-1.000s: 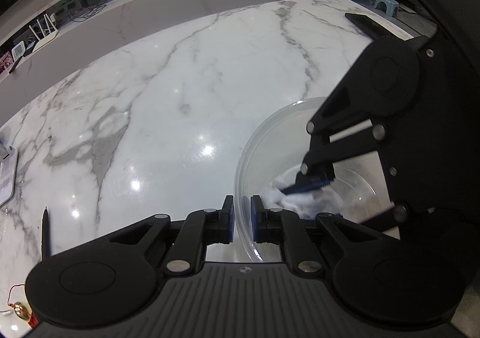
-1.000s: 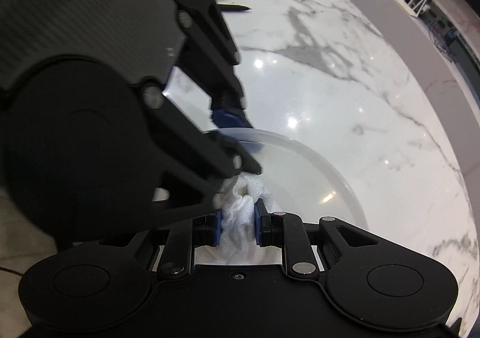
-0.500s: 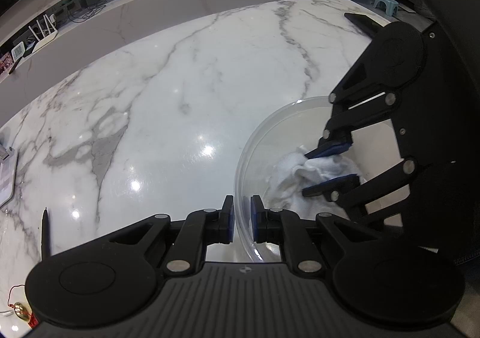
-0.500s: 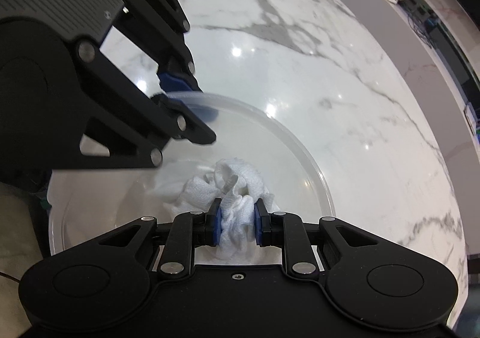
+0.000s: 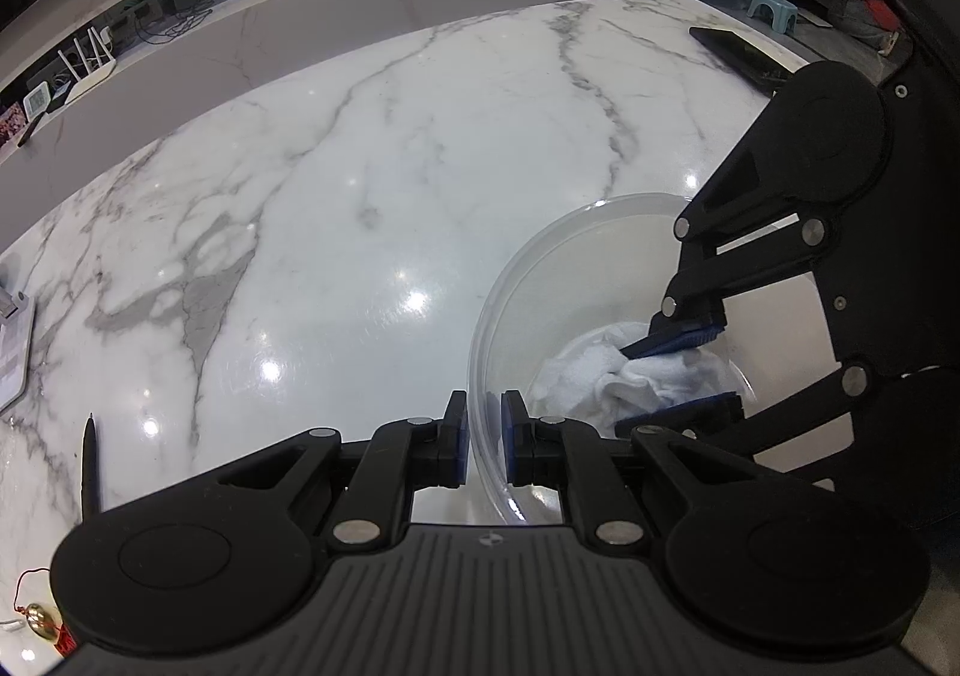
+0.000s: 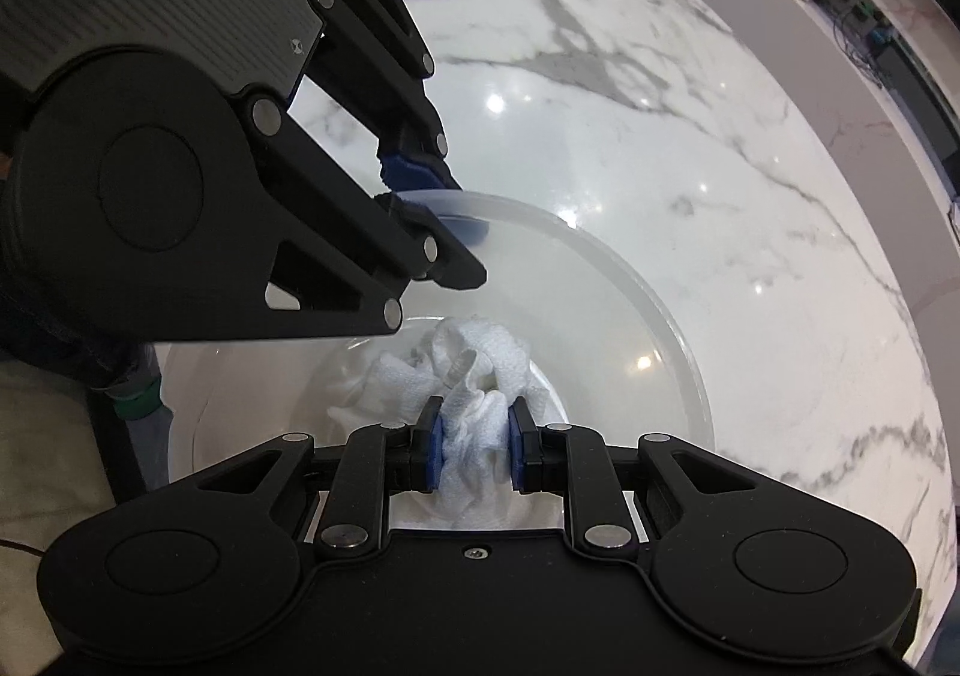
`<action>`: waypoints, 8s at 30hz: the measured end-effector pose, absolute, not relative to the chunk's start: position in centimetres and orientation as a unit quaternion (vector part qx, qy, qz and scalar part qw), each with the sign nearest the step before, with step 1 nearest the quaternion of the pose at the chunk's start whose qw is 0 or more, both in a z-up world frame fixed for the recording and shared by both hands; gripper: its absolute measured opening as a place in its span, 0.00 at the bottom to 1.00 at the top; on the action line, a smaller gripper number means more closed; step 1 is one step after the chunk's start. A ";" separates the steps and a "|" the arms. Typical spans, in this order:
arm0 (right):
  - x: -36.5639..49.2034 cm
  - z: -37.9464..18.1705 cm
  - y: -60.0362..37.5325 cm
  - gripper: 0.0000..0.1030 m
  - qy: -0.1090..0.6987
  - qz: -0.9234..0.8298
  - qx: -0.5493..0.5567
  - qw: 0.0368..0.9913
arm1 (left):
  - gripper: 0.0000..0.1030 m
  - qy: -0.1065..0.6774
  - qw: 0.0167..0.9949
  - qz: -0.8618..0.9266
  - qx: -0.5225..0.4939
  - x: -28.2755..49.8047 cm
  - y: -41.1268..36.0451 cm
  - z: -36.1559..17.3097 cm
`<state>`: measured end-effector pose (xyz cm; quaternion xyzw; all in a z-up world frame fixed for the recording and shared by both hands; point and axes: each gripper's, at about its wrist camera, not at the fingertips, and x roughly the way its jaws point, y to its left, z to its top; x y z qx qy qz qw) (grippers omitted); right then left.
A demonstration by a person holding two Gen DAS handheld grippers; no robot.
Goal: Clean bowl
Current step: 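Keep wiping the bowl interior with the cloth in the right tool while the left holds the rim, then lift the cloth up out of the bowl with the right tool, then wipe the cloth along the bowl's inner wall with the right tool while the left holds the rim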
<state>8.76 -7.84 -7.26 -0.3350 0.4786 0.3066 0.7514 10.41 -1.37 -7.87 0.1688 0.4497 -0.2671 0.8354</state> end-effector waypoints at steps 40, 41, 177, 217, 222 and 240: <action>10.1 -8.1 -8.2 0.19 0.534 0.314 -0.310 0.722 | 0.09 0.456 0.832 -0.273 0.161 10.5 -1.4 -8.0; 10.0 -8.0 -8.2 0.19 0.534 0.318 -0.304 0.722 | 0.09 0.456 0.832 -0.273 0.159 10.5 -1.3 -8.0; 6.6 -4.8 -11.1 0.17 0.361 0.148 -0.296 0.872 | 0.12 0.455 0.829 -0.275 0.172 8.9 -2.6 -8.7; 8.1 -5.7 -9.5 0.17 0.361 0.209 -0.240 0.876 | 0.16 0.444 0.825 -0.292 0.194 8.2 -3.4 -8.9; 8.4 -5.7 -10.0 0.17 0.369 0.185 -0.245 0.877 | 0.16 0.444 0.825 -0.292 0.195 8.2 -3.5 -8.9; 7.6 -5.8 -10.7 0.16 0.401 0.131 -0.293 0.858 | 0.14 0.444 0.825 -0.289 0.199 7.9 -3.8 -8.8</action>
